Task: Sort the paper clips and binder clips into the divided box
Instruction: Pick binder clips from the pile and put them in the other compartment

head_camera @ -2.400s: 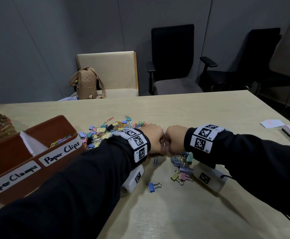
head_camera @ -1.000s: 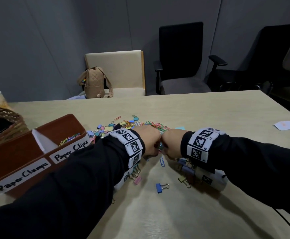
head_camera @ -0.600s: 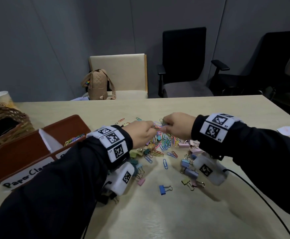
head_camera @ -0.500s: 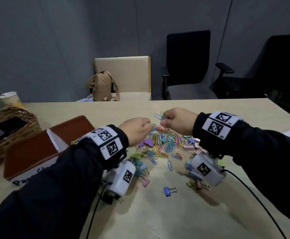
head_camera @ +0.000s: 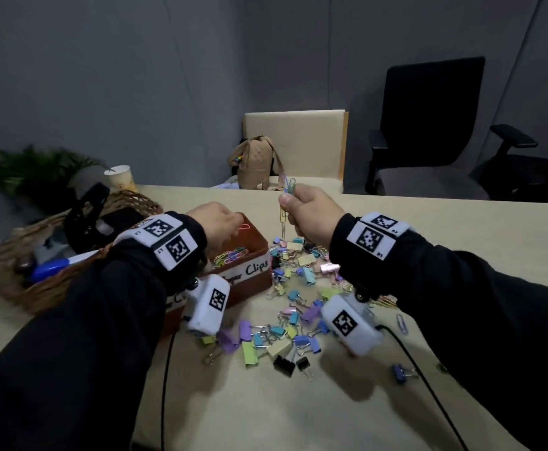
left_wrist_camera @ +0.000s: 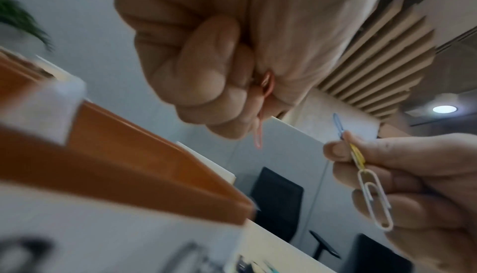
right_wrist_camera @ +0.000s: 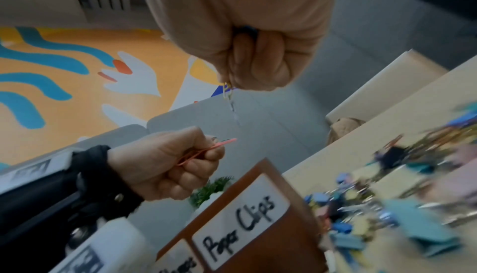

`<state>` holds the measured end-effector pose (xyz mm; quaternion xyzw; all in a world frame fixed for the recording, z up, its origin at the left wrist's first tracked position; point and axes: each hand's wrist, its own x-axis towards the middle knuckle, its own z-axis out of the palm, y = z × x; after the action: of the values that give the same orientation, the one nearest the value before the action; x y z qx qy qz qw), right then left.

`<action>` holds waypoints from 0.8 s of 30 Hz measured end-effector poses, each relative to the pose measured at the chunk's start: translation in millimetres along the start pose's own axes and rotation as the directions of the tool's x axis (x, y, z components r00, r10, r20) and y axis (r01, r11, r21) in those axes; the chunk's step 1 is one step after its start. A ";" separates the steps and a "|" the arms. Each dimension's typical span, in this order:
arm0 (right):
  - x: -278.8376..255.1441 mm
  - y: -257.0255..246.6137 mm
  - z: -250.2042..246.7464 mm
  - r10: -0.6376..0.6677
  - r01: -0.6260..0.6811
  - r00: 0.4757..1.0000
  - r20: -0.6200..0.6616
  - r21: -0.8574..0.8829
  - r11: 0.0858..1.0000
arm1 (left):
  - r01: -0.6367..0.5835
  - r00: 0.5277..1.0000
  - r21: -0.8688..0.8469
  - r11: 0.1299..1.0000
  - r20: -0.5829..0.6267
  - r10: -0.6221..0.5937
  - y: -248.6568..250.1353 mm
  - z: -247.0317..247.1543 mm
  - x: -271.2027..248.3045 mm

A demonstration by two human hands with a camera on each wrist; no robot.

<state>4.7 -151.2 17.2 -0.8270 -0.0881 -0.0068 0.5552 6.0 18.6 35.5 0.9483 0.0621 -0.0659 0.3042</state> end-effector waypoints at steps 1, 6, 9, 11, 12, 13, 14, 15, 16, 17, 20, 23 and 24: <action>4.4 -1.4 9.5 -0.012 0.012 1.000 -0.003 -0.014 1.000 | 0.017 1.000 0.039 0.999 -0.003 -0.017 -3.6 -3.0 2.8; 23.1 -4.9 47.9 -0.007 0.020 0.998 0.061 -0.202 0.979 | 0.042 0.999 0.248 0.968 -0.041 -0.032 -8.0 -9.9 3.9; 29.9 -9.5 60.5 0.044 -0.004 0.995 0.095 -0.383 0.924 | 0.053 0.998 0.218 0.975 -0.031 -0.047 -11.0 -11.1 5.5; 32.9 -14.4 64.0 0.060 0.002 0.991 0.122 -0.455 0.890 | 0.075 0.997 0.080 0.994 0.001 -0.075 -14.5 -11.5 5.6; 32.6 -17.7 64.5 0.072 0.002 0.988 0.135 -0.479 0.878 | 0.064 0.998 0.043 0.997 0.003 -0.064 -15.6 -11.4 4.5; 32.4 -20.0 64.9 0.082 0.000 0.986 0.142 -0.500 0.866 | 0.033 0.999 0.037 0.999 -0.010 -0.033 -16.3 -11.9 3.0; 32.3 -21.6 65.5 0.088 0.002 0.985 0.149 -0.520 0.854 | 0.008 1.000 0.044 0.999 -0.025 -0.007 -15.9 -12.4 0.8; 31.3 -23.2 66.6 0.091 0.009 0.983 0.160 -0.537 0.844 | -0.005 0.999 0.044 0.999 -0.049 0.007 -15.5 -12.3 -1.6; 30.7 -24.5 67.9 0.100 0.015 0.979 0.179 -0.551 0.835 | -0.016 0.998 0.036 0.999 -0.068 0.018 -15.1 -13.0 -3.7; 29.9 -25.0 69.2 0.113 0.015 0.973 0.200 -0.547 0.837 | -0.030 0.997 0.022 0.999 -0.074 0.031 -14.6 -13.4 -6.6; 26.2 -25.7 67.6 0.111 0.004 0.969 0.219 -0.468 0.884 | -0.070 0.988 0.036 0.997 -0.136 0.074 -12.5 -13.0 -13.4; 21.0 -23.2 52.6 0.017 0.042 0.990 0.143 -0.400 0.915 | -0.142 0.965 0.126 0.982 -0.204 0.166 -8.8 -5.6 -18.3; 18.1 -21.2 44.1 0.007 0.035 0.994 0.113 -0.367 0.930 | -0.167 0.962 0.128 0.978 -0.198 0.190 -7.0 -0.9 -18.9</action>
<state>15.5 -100.3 21.7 -0.9148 -0.1224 0.0194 0.3845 -13.6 23.3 35.4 0.9670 0.0041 0.0584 0.2478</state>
